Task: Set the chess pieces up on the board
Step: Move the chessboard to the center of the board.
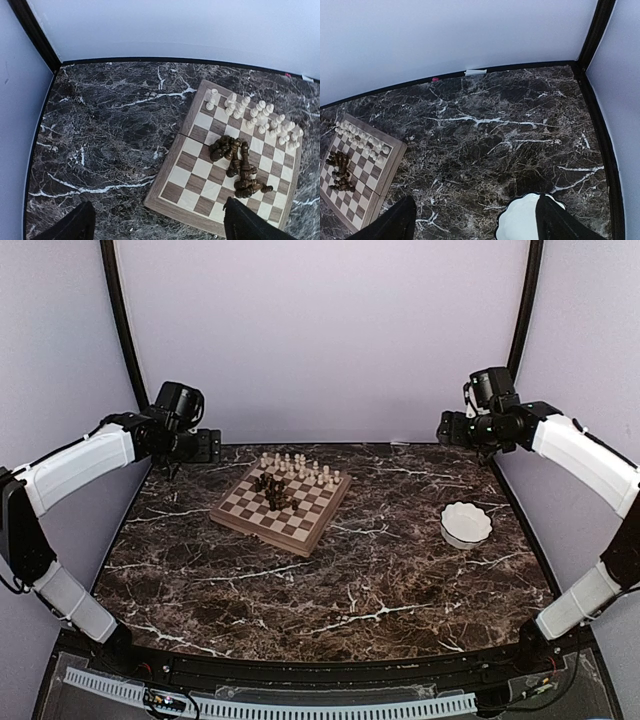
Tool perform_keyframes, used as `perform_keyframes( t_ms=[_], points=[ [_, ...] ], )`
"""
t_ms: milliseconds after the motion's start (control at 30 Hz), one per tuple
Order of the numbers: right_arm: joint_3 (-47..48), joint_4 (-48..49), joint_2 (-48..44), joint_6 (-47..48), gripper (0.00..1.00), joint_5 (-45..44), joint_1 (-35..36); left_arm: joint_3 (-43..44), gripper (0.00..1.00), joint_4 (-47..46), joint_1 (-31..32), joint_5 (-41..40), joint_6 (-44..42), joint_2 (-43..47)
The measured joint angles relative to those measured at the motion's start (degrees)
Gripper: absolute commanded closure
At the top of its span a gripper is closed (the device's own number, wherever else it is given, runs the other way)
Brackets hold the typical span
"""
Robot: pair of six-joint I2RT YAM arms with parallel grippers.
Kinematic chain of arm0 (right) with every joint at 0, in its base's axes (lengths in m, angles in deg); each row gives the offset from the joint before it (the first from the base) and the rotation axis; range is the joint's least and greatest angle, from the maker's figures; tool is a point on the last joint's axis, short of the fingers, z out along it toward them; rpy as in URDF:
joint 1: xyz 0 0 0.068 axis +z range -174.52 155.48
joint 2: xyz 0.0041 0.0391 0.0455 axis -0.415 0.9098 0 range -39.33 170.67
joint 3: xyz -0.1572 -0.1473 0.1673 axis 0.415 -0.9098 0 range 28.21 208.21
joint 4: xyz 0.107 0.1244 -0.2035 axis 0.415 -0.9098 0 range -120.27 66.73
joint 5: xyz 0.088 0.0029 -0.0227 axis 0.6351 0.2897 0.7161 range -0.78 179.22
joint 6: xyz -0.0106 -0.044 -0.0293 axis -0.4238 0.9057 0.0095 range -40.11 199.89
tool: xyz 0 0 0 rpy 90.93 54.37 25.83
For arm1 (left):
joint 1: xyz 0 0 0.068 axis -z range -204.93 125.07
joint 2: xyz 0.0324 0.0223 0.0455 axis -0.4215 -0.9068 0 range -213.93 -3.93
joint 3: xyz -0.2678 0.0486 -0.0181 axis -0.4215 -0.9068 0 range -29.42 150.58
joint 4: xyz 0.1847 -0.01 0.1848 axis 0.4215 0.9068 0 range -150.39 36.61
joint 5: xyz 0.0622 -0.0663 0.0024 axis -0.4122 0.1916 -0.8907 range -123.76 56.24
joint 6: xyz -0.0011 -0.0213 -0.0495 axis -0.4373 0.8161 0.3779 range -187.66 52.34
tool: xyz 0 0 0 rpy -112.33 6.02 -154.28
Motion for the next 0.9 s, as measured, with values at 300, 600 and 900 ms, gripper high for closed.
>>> perform_keyframes(
  t_ms=[300, 600, 900],
  points=[
    [-5.53, 2.08, -0.09, -2.43, 0.09, 3.50, -0.39, -0.37, 0.13, -2.32, -11.50, 12.50, 8.39, -0.46],
    [-8.35, 4.22, -0.09, -2.43, 0.23, 12.09, -0.42, 3.32, 0.02, -1.60, -16.57, 22.27, 11.08, -11.37],
    [-12.55, 6.51, -0.04, -4.17, 0.36, 21.31, 1.33, 6.27, 0.22, -2.05, -18.56, 31.58, 8.74, -22.12]
  ],
)
